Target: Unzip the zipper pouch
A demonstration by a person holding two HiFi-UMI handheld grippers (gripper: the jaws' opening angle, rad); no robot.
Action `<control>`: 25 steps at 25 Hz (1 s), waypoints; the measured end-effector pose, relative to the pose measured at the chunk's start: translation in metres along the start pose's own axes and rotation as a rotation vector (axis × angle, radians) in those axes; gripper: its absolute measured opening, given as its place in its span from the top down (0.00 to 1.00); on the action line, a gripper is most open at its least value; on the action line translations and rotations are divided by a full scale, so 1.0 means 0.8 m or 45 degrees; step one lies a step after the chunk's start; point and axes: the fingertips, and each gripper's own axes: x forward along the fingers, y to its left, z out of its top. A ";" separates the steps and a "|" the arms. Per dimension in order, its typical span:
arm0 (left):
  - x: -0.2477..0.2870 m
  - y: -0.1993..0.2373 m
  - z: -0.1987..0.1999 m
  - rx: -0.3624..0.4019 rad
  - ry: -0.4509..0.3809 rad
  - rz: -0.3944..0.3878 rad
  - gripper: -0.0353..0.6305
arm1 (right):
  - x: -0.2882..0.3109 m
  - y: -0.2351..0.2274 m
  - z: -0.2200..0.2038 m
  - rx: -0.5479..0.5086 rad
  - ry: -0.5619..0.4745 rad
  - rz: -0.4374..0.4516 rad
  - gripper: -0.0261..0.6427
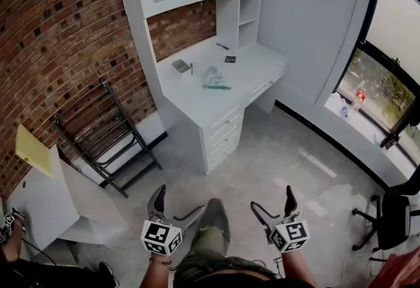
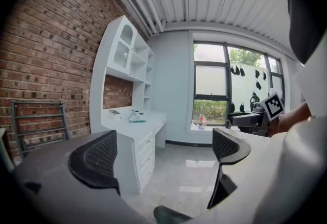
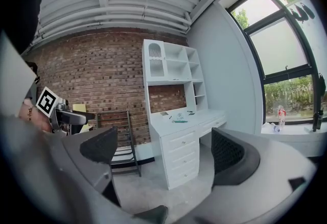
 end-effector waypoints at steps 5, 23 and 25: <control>0.066 0.042 0.021 0.032 0.003 -0.024 0.10 | 0.068 -0.032 0.014 0.029 -0.002 -0.009 0.11; 0.300 0.221 0.095 0.054 0.014 -0.151 0.10 | 0.353 -0.125 0.088 0.023 -0.010 -0.017 0.12; 0.324 0.237 0.098 0.069 0.021 -0.170 0.10 | 0.380 -0.137 0.090 0.026 -0.004 -0.021 0.12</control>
